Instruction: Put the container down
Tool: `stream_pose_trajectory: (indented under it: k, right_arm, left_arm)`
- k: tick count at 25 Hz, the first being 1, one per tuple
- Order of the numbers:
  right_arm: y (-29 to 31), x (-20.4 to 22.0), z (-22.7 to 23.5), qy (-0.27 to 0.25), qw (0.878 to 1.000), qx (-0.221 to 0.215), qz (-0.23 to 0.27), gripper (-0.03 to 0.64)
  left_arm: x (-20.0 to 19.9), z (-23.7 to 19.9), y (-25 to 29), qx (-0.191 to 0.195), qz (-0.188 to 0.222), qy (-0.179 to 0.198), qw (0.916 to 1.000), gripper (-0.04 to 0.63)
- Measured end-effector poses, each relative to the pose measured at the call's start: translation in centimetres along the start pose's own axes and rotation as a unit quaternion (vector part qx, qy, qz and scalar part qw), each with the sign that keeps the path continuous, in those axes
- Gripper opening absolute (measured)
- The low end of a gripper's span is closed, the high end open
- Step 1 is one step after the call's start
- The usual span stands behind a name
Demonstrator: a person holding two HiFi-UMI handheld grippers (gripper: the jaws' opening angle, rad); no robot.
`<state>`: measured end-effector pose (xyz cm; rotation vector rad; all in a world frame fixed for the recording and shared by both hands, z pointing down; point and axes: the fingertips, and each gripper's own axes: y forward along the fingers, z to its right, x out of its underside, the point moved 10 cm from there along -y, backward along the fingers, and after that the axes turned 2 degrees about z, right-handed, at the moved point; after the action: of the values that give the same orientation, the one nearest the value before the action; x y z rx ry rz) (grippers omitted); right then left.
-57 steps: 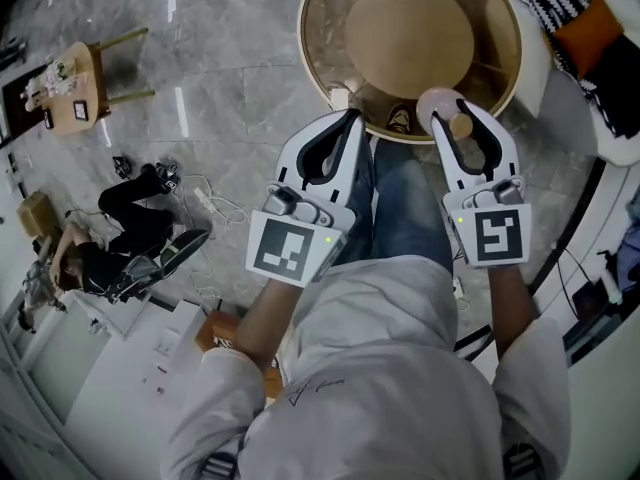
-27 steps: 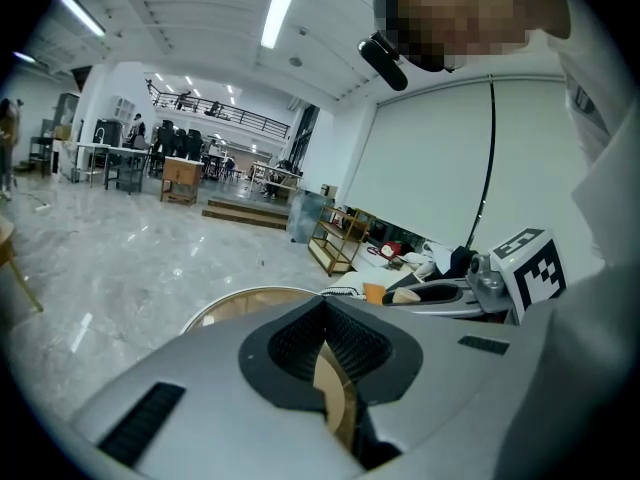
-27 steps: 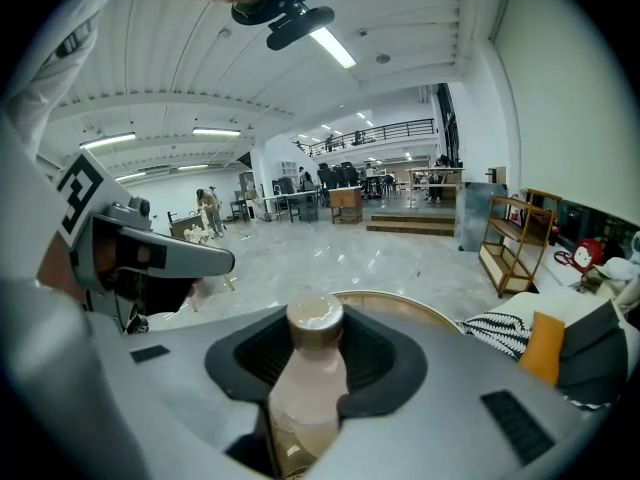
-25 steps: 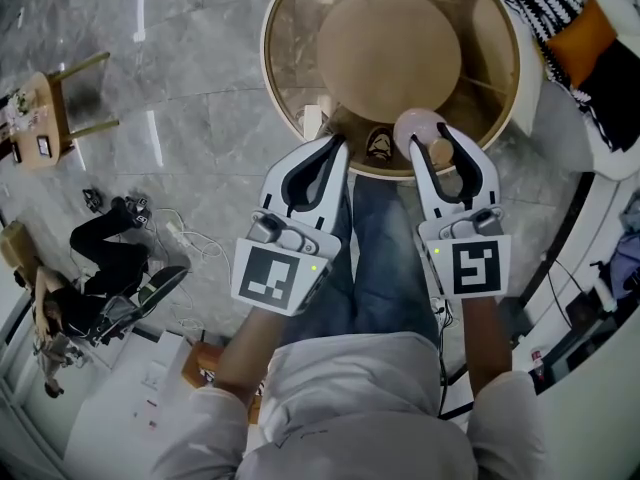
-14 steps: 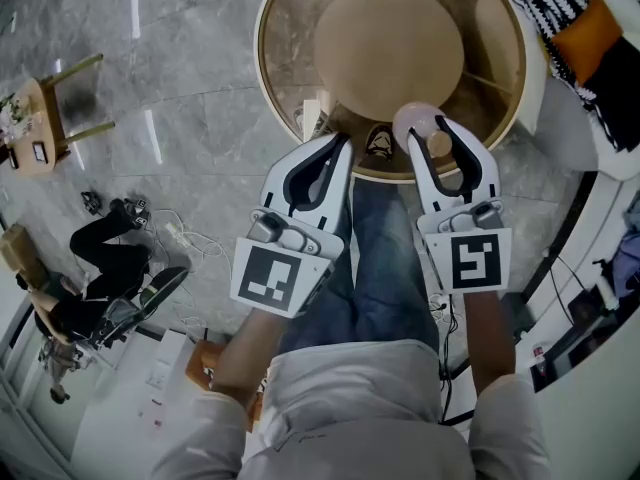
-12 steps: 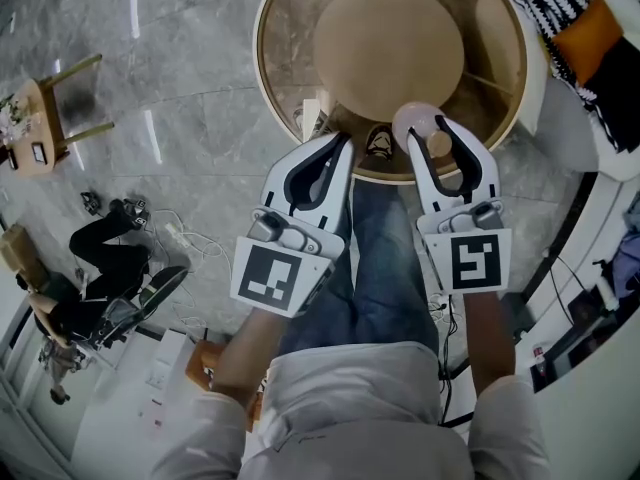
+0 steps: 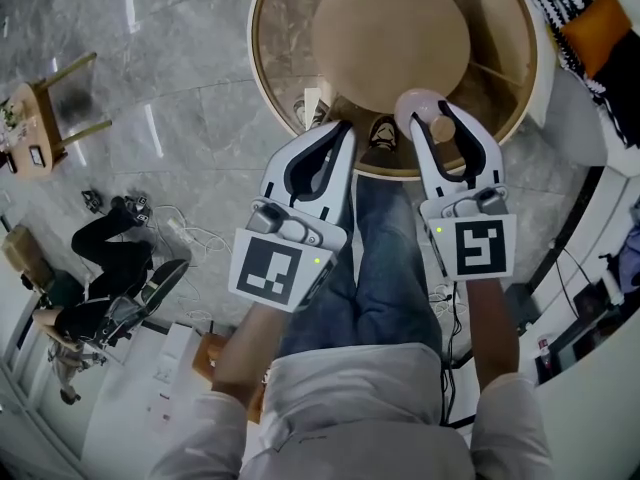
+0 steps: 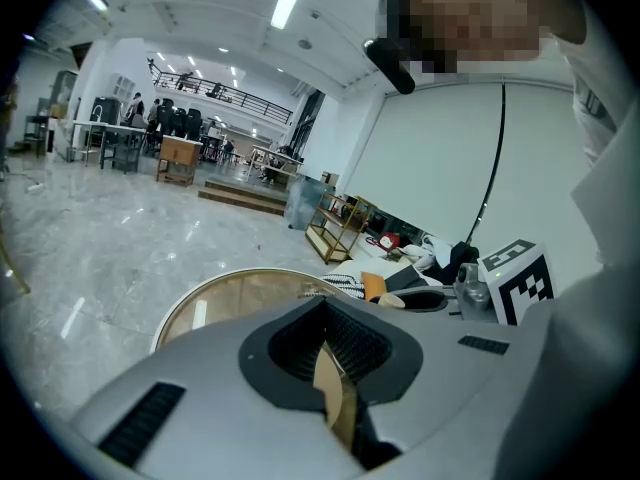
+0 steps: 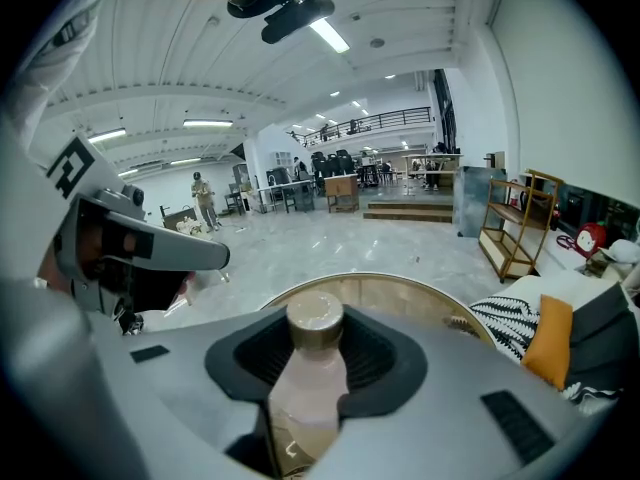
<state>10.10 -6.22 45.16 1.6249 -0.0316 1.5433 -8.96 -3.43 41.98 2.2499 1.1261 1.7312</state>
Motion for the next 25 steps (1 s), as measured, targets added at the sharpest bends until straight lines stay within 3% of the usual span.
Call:
stream_pose_trajectory:
  k: [25]
  right_arm:
    - [5.2, 4.8, 0.5, 0.0, 1.0, 0.006, -0.013, 0.14]
  left_arm:
    - [2.7, -0.9, 1.4, 0.005, -0.023, -0.019, 0.9995, 0.018]
